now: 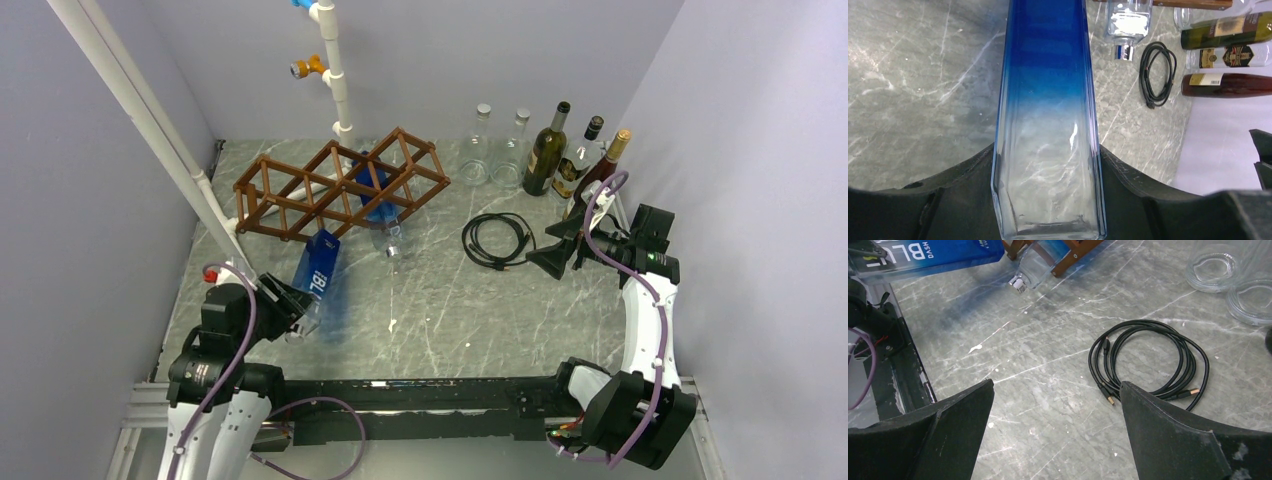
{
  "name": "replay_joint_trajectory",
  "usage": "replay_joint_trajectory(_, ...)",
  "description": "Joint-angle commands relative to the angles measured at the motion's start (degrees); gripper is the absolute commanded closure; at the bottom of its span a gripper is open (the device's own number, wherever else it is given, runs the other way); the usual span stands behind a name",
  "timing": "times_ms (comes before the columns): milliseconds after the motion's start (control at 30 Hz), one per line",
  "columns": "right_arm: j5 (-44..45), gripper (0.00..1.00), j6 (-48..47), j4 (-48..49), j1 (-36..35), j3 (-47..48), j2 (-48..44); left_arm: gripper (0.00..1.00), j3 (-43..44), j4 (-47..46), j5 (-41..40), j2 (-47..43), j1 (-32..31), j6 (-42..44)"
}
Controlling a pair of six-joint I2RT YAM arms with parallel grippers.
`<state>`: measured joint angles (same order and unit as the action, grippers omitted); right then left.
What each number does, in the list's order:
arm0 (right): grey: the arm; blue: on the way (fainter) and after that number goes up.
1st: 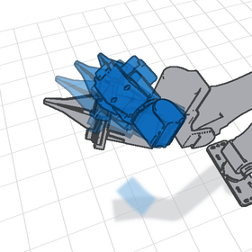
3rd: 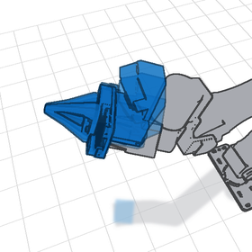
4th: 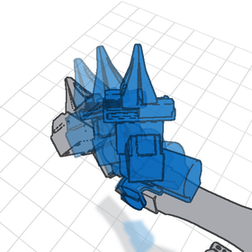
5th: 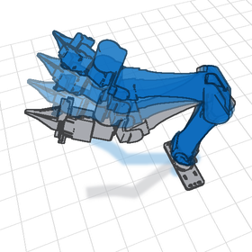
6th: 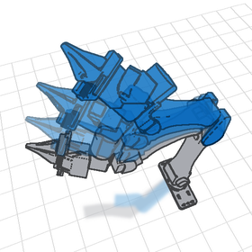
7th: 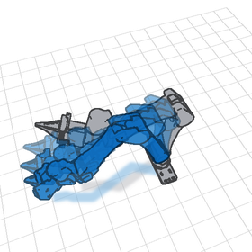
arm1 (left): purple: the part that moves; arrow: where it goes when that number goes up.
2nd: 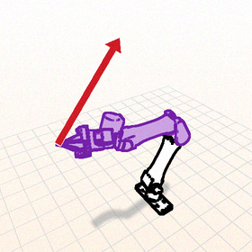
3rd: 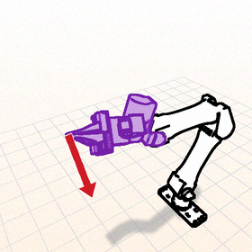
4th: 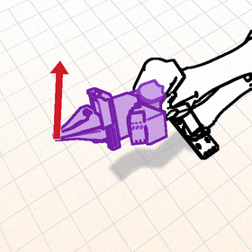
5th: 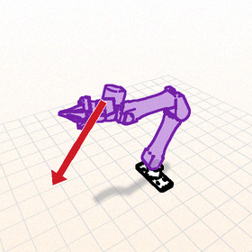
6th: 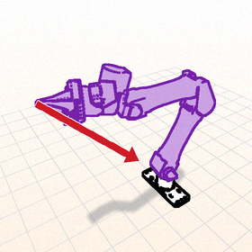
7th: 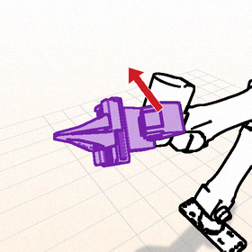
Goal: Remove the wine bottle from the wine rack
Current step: Pick up the wine bottle from the wine rack.
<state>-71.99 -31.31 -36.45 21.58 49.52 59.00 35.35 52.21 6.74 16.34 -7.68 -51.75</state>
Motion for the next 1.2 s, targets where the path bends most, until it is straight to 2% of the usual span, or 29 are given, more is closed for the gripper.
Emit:
replay_joint_trajectory(0, -0.64, 0.00, -1.06, 1.02, -0.15, 0.23, -0.97, 1.00, 6.95, -10.45, 3.09, -0.35, -1.45, 0.68)
replay_joint_trajectory(367, -0.70, 0.00, -0.27, 1.73, -0.22, -0.12, -0.64, 1.00, 11.77, -5.30, 6.63, 4.92, -5.90, 3.57)
replay_joint_trajectory(800, -1.19, 0.00, 0.26, 2.27, -0.23, -0.56, 0.13, 1.00, 19.27, 1.18, 13.49, 15.03, -9.76, 10.92)
replay_joint_trajectory(1000, -1.94, 0.00, -3.25, -0.38, -0.28, -0.17, 0.42, 1.00, 25.76, 6.38, 14.78, 21.29, -12.12, 15.83)
replay_joint_trajectory(1167, -1.36, 0.00, -5.93, -2.23, -1.11, 0.21, 0.81, 1.00, 27.25, 5.72, 15.94, 24.74, -14.44, 16.80)
